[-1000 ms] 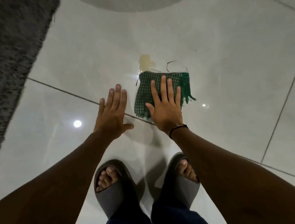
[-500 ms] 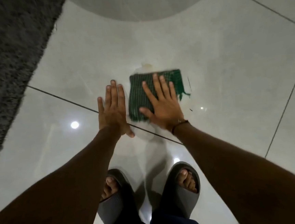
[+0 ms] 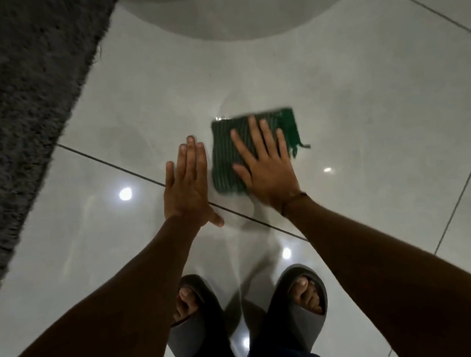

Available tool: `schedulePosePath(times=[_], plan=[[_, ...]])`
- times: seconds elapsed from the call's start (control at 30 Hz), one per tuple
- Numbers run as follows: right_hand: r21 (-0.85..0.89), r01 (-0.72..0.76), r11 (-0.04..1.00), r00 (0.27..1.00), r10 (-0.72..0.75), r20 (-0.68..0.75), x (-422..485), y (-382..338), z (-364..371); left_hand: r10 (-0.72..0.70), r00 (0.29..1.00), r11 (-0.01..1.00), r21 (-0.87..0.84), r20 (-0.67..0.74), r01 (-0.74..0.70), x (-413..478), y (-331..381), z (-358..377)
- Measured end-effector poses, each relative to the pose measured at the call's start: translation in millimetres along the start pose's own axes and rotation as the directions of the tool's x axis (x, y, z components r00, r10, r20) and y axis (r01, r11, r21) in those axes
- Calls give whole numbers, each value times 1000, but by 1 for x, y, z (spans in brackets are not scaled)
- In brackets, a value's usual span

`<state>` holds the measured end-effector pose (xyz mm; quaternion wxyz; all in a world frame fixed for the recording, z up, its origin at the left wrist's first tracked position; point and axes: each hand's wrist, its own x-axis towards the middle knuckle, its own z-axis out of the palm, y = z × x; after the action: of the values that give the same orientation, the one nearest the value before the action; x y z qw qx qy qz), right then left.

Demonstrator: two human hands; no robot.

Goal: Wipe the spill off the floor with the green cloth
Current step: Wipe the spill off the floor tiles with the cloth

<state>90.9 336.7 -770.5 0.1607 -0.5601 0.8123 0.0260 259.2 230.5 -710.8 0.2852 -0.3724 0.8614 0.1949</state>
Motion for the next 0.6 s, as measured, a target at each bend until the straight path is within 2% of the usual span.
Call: schedulePosePath(times=[0.07, 0.13, 0.23, 0.3, 0.37, 0.43, 0.47, 0.53, 0.6], plan=[[-45, 51, 998, 997, -48, 60, -54, 19, 6, -3, 1000, 1000, -18, 7, 3, -1, -1, -2], [-55, -26, 998, 998, 29, 62, -75, 52, 1, -12, 1000, 1000, -22, 7, 12, 0, -2, -2], [-4, -260, 966, 965, 259, -24, -19, 58, -9, -10, 1000, 1000, -24, 0, 10, 2, -2, -1], [60, -316, 947, 945, 320, -64, 33, 26, -13, -11, 1000, 999, -31, -7, 11, 2, -3, 0], [46, -183, 982, 980, 186, -67, 49, -7, -7, -10, 1000, 999, -39, -8, 10, 2, -4, 0], [-4, 66, 998, 997, -67, -25, 15, -16, 7, 2, 1000, 999, -45, -2, -2, 1, -5, 0], [-23, 134, 991, 991, -134, 1, -13, -8, 13, 10, 1000, 999, -45, -4, -10, 0, -6, 0], [-66, 136, 988, 989, -132, 59, -65, 24, 15, 16, 1000, 998, -54, -5, -17, 1, -8, 0], [-93, 46, 995, 996, -38, 80, -79, 60, 8, 14, 1000, 998, -61, -4, -14, 1, -10, 2]])
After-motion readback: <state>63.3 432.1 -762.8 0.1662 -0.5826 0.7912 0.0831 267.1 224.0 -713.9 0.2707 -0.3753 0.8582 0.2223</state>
